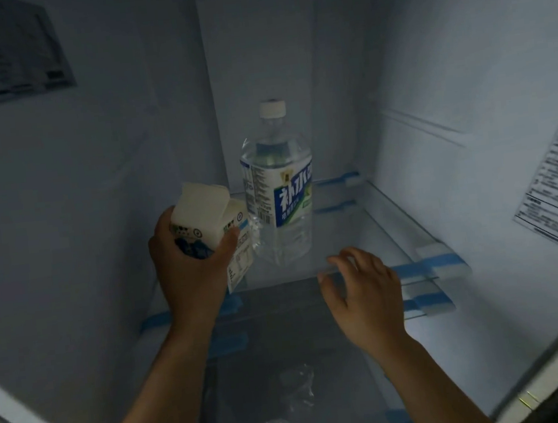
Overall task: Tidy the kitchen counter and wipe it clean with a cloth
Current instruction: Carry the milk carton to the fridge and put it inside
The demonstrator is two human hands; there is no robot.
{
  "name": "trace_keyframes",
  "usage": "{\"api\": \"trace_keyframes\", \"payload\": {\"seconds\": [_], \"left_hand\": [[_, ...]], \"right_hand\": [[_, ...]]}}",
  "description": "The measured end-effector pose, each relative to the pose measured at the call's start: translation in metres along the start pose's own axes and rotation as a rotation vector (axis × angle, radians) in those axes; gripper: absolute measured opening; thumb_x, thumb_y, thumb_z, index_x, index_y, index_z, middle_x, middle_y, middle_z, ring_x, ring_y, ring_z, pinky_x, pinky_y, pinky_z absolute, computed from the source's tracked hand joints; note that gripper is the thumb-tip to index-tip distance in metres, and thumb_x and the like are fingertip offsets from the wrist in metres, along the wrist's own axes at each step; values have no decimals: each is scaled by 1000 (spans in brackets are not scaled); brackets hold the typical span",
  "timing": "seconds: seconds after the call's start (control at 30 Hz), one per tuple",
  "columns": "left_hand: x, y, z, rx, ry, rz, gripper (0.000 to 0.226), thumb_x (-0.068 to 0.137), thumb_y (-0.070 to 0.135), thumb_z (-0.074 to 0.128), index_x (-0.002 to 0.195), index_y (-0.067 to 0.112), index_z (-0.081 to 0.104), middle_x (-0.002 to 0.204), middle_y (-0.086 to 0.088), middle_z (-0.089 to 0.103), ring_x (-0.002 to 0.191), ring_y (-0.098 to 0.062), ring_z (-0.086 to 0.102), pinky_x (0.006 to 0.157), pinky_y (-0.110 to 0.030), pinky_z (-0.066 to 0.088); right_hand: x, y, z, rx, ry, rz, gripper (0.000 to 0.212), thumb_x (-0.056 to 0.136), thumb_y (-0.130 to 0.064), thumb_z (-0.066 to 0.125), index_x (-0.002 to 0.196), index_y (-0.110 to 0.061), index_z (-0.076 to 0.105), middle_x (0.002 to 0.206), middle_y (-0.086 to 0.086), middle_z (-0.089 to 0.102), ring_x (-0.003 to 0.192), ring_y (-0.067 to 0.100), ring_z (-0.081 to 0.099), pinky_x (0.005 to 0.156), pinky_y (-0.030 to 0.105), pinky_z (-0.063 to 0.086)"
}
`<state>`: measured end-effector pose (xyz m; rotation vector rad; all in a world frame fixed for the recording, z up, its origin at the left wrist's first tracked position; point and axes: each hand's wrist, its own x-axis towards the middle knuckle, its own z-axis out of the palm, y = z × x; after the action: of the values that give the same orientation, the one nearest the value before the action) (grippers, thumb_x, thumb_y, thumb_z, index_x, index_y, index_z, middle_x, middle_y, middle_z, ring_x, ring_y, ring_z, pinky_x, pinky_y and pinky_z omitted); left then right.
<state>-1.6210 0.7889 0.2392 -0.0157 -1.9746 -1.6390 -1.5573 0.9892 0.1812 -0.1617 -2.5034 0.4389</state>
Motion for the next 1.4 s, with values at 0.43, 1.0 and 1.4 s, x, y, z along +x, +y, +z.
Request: {"api": "trace_keyframes", "payload": {"seconds": [0.43,1.0,1.4], "left_hand": [[9,-7,0,24,-81,-11,106,55,56,78,142,28,25,142,-1,37,127,-15,43,103,-44,42],[-79,46,3,-180,-535,376,49,78,31,58,124,22,44,110,16,53,105,0,51,91,-19,42],[-286,156,34,-357,-1238,938,33,81,39,52,110,26,61,109,11,60,104,-2,53,95,-18,38]], "right_hand": [[-1,-1,0,-28,1,-4,42,85,-47,39,107,-21,63,115,2,62,107,24,57,83,39,43],[-108,0,-161,-46,274,155,53,86,-48,43,125,-13,50,131,8,46,121,15,34,97,16,28],[-295,-2,-315,-427,275,528,42,87,-44,53,121,-20,52,121,-2,53,109,16,50,87,28,41]]}}
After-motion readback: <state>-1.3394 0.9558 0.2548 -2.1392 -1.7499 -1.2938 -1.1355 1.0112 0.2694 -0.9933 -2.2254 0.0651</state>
